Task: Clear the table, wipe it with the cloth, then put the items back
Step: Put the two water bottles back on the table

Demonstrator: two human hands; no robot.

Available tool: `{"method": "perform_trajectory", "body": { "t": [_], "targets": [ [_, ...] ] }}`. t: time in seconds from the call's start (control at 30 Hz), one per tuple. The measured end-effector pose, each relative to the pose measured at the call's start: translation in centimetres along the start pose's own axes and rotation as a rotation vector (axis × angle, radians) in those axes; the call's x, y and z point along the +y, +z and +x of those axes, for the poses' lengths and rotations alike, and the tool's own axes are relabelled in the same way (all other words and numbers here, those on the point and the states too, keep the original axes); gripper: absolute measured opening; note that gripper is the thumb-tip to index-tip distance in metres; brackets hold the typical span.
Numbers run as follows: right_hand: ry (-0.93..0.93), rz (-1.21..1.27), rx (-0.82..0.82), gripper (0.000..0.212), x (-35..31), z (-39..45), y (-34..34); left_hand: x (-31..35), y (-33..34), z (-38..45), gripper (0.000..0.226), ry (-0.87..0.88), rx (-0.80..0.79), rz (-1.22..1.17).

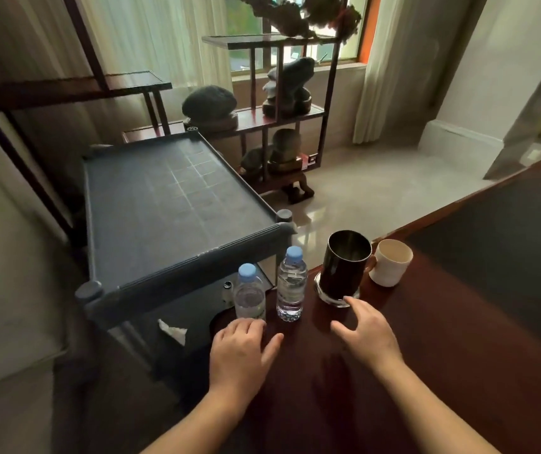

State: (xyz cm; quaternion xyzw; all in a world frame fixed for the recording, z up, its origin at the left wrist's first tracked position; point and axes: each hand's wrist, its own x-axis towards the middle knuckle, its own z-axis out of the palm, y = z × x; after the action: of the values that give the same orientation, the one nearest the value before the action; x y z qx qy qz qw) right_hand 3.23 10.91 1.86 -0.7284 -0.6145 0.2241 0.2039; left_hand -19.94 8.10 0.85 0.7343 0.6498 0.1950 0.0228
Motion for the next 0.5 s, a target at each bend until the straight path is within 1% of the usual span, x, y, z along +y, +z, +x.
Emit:
{"method": "perform_trajectory", "body": {
  "t": [0.07, 0.17, 0.23, 0.33, 0.37, 0.4, 0.47, 0.5],
  "targets": [
    [0.033, 0.124, -0.031, 0.070, -0.5, 1.2, 0.7, -0.8, 0.7, 0.2, 0.042, -0.133, 0.010, -0.105],
    [0.067, 0.282, -0.048, 0.081, -1.1, 2.7, 2.1, -2.1, 1.9, 1.1, 0.062, -0.400, -0.007, -0.304],
    [0.073, 0.355, -0.069, 0.089, -1.8, 3.9, 3.1, -2.8, 2.7, 2.1, 0.075, -0.492, 0.001, -0.425],
    [0.068, 0.478, -0.115, 0.109, -3.0, 5.5, 4.4, -3.6, 3.8, 3.6, 0.095, -0.496, -0.027, -0.568],
    [0.063, 0.524, -0.126, 0.112, -3.5, 6.1, 4.8, -3.8, 4.1, 4.1, 0.099, -0.478, -0.041, -0.615],
    [0.051, 0.570, -0.133, 0.109, -3.9, 6.6, 5.1, -3.9, 4.4, 4.5, 0.102, -0.453, -0.053, -0.670],
    [0.013, 0.649, -0.131, 0.097, -4.8, 7.7, 6.0, -4.1, 4.8, 5.4, 0.106, -0.418, -0.078, -0.800],
    [-0.005, 0.669, -0.110, 0.092, -5.2, 8.2, 6.4, -4.2, 5.0, 5.7, 0.105, -0.411, -0.082, -0.861]
  ]
}}
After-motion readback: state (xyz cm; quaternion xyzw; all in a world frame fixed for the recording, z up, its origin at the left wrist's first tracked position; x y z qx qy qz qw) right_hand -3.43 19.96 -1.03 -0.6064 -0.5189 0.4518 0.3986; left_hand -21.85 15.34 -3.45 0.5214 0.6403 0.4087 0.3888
